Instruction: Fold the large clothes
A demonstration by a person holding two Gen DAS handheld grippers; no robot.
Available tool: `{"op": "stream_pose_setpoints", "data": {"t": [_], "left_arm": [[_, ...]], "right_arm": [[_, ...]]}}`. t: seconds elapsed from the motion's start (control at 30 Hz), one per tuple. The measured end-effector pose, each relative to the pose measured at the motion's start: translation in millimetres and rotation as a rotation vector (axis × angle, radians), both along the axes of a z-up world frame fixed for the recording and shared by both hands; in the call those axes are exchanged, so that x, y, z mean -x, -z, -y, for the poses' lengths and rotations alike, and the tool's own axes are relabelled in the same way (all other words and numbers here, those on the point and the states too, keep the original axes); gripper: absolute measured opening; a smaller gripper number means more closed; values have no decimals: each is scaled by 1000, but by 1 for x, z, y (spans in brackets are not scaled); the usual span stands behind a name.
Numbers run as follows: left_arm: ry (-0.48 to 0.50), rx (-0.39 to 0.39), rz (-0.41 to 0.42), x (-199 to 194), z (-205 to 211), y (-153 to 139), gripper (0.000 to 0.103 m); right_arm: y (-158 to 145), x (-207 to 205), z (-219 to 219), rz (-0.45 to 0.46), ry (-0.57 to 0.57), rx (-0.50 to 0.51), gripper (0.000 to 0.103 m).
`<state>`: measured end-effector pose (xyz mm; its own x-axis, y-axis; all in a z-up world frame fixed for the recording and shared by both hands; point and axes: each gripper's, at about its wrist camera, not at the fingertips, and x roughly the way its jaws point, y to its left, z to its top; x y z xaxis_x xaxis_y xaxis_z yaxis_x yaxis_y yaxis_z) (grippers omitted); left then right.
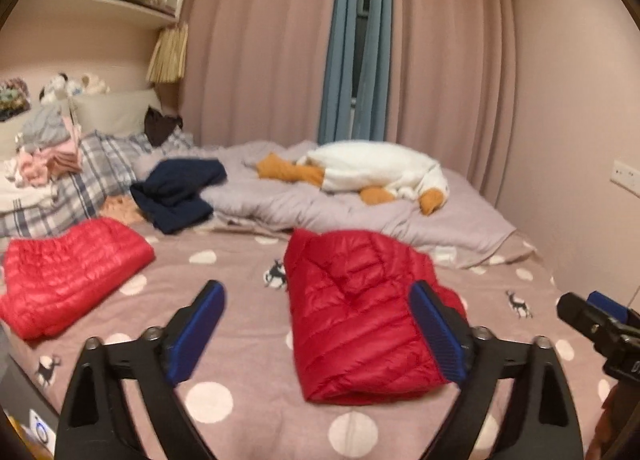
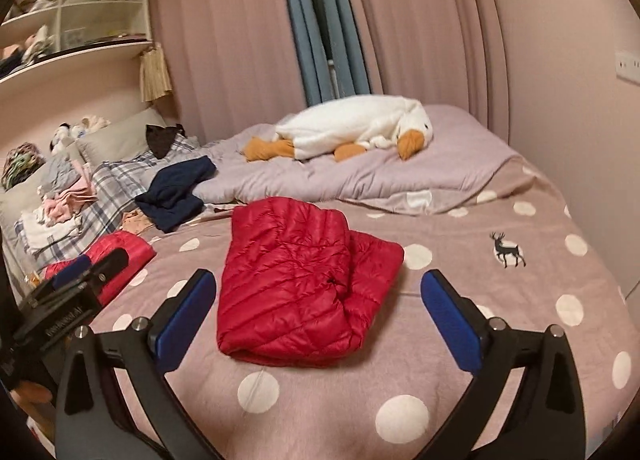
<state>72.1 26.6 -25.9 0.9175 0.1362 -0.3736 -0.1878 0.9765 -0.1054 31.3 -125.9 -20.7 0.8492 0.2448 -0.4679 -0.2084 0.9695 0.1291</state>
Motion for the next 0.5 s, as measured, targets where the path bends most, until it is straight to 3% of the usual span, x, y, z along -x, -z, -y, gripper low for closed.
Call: {"op": "stream_pose_setpoints", "data": {"t": [0.13,0.33,0.5], "left_arm": [[-61,-5,42,11,-1,-6,102],[2,144,41,11,-16,-3,102],[-41,75,13,3,-11,1,102]], "right_arm": [[-2,12,0,8,14,22,103],[-2,15,2,-6,54,45,103],[1,13,2,-26,66,39,103]]}}
